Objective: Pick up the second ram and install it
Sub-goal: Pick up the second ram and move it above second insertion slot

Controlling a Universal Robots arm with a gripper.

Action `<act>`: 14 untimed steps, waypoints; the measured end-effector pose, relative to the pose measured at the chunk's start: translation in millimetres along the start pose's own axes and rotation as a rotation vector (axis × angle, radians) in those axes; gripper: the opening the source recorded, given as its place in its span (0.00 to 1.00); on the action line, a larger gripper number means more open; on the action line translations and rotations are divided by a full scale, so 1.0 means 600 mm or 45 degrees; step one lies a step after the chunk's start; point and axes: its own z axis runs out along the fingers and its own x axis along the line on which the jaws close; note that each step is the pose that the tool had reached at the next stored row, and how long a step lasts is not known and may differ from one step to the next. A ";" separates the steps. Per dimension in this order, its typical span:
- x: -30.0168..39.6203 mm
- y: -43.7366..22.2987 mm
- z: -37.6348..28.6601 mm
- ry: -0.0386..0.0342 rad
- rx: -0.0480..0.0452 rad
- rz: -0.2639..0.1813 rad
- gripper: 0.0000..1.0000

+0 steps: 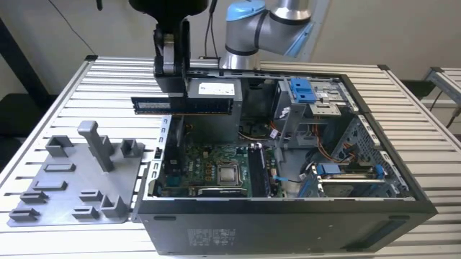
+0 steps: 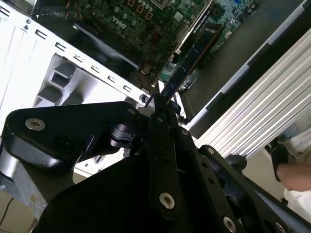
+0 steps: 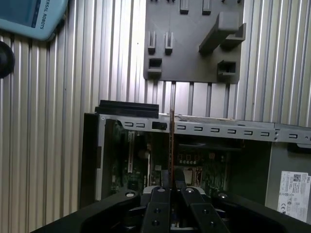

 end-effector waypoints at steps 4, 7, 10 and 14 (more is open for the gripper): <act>0.000 -0.012 0.000 -0.0001 0.000 0.000 0.14; 0.001 -0.021 0.000 0.0000 0.000 0.000 0.14; 0.001 -0.030 -0.001 -0.0001 -0.001 0.000 0.14; 0.002 -0.042 -0.001 -0.0001 -0.001 0.000 0.14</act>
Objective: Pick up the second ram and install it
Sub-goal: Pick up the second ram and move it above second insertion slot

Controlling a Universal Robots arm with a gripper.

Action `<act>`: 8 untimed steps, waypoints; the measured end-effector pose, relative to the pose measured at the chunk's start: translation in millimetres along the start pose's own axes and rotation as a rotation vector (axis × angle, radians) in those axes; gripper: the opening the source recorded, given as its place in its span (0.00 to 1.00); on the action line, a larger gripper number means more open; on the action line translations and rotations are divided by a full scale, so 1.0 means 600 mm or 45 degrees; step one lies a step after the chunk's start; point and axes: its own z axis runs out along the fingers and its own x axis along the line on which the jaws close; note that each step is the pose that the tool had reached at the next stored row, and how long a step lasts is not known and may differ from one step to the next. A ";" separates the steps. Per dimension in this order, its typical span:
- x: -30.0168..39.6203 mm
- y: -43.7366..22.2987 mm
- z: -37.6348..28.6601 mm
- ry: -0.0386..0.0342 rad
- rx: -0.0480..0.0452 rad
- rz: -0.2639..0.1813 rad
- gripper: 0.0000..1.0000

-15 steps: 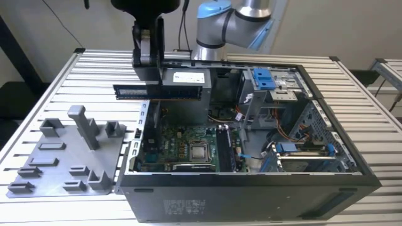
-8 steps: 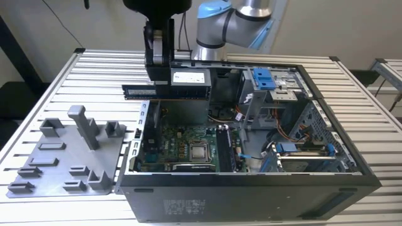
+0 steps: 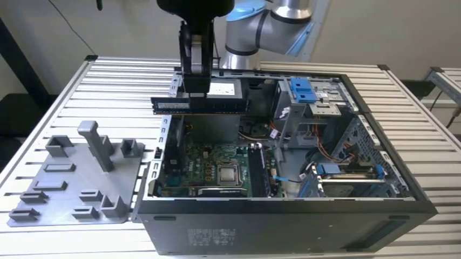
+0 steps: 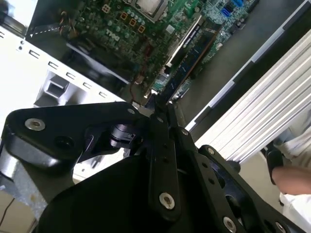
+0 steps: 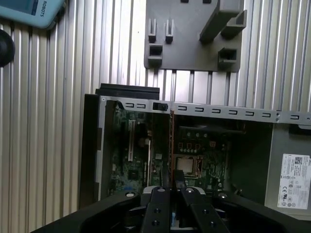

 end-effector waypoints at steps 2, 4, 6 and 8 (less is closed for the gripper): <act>0.000 -0.006 0.000 0.0000 0.000 0.000 0.14; 0.000 -0.012 0.000 0.0000 0.000 0.000 0.14; 0.001 -0.018 0.000 -0.0001 0.000 0.000 0.14; 0.001 -0.024 0.000 0.0001 -0.001 0.000 0.14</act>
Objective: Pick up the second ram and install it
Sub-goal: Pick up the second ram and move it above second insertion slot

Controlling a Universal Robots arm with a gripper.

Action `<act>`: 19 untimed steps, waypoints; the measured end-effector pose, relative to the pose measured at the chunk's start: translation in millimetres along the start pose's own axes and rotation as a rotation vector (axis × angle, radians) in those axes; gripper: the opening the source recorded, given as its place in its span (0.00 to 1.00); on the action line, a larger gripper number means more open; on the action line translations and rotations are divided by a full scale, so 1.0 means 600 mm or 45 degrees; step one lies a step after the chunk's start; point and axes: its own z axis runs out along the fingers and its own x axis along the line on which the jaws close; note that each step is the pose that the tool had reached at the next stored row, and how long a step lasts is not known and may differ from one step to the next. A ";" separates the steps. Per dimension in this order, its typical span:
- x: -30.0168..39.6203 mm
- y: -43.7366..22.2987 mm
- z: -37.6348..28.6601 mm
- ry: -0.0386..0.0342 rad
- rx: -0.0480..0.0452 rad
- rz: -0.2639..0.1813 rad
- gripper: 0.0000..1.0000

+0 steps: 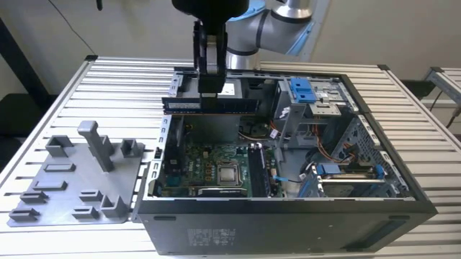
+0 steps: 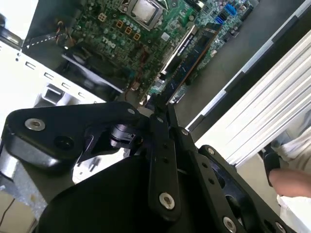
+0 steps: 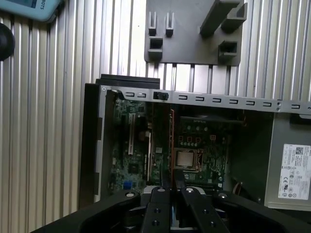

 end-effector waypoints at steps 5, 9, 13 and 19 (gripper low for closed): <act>0.001 -0.015 0.000 -0.0001 0.000 0.000 0.14; 0.001 -0.027 0.000 -0.0001 0.000 0.000 0.14; 0.002 -0.039 -0.001 -0.0001 -0.001 0.000 0.14; 0.002 -0.059 -0.001 -0.0001 -0.001 0.000 0.14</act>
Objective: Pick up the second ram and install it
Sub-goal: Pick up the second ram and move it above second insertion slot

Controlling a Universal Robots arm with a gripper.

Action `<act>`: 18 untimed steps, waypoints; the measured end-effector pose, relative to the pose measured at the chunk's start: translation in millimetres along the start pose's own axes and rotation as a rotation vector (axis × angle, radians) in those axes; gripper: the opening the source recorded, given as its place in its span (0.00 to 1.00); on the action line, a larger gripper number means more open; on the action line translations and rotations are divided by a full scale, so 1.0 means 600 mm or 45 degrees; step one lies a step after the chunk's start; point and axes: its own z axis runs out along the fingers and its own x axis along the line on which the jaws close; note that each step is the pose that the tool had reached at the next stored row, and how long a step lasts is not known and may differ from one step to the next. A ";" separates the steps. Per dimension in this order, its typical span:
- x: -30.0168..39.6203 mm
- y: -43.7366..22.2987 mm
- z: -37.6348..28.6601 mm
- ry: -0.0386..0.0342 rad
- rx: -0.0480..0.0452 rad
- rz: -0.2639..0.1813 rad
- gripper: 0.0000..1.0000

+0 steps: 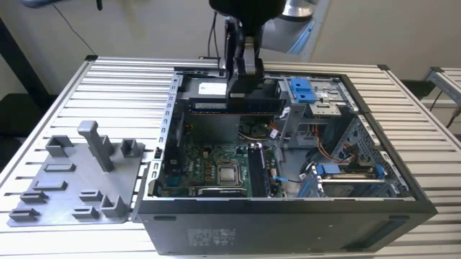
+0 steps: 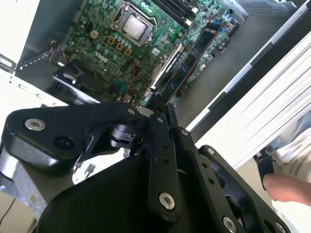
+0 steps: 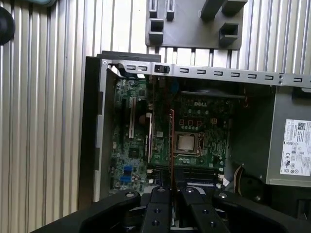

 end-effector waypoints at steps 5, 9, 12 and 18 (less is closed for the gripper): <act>0.001 -0.018 0.000 -0.0001 0.000 0.000 0.14; 0.001 -0.032 -0.001 0.0001 0.000 0.000 0.14; 0.002 -0.042 -0.001 -0.0001 0.000 0.000 0.14; 0.002 -0.062 -0.001 -0.0001 0.000 0.000 0.14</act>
